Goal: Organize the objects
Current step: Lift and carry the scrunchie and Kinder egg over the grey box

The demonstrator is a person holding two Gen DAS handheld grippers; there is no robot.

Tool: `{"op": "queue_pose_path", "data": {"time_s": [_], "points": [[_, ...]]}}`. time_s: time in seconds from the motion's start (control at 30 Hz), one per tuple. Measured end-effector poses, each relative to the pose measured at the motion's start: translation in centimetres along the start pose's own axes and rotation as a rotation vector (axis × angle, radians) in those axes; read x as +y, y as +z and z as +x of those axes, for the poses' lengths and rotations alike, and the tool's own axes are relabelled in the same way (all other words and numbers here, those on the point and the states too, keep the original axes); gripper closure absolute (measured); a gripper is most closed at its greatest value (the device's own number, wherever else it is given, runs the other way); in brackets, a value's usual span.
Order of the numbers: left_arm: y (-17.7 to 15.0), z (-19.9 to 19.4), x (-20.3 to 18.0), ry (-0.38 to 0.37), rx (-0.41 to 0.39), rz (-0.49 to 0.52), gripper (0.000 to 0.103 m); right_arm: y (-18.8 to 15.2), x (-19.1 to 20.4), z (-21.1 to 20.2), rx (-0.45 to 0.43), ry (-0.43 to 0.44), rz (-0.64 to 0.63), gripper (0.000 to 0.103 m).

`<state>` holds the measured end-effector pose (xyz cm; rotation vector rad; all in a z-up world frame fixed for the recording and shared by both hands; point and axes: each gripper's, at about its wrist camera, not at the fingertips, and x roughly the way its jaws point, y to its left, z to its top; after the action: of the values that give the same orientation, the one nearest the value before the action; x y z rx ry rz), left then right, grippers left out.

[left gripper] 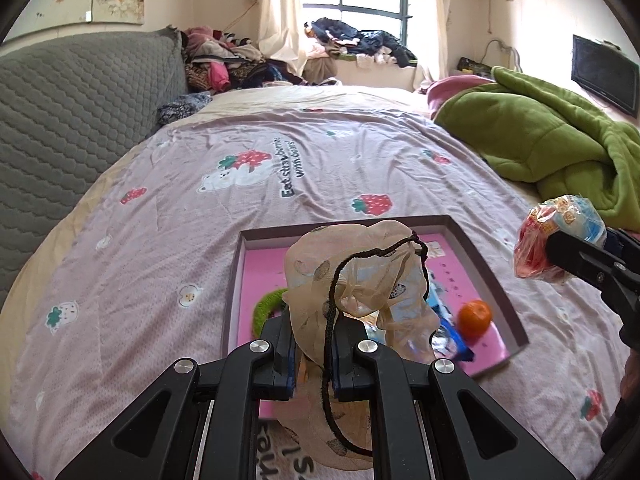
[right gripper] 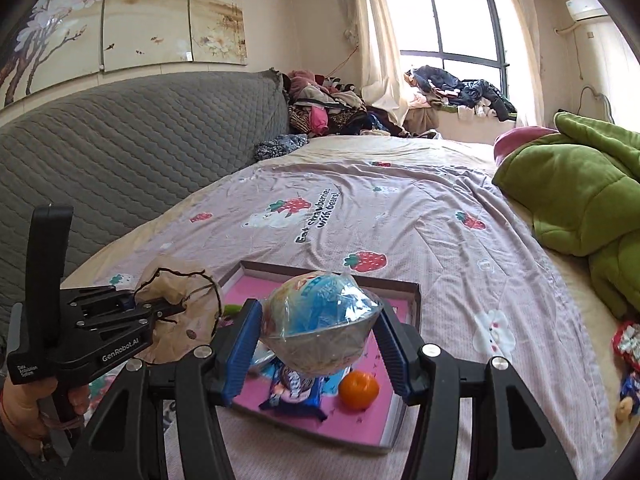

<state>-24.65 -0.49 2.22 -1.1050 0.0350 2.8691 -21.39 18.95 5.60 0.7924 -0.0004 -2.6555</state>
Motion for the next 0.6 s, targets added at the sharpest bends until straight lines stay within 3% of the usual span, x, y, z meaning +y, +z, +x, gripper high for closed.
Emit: {"op": "queue_pose_path", "data": {"time_s": [0.6], "points": [[1.1, 9.9, 1.9, 0.063, 0.090, -0.028, 0.089, -1.9, -4.1, 10.1, 0.127, -0.024, 0.071, 0.046]]}}
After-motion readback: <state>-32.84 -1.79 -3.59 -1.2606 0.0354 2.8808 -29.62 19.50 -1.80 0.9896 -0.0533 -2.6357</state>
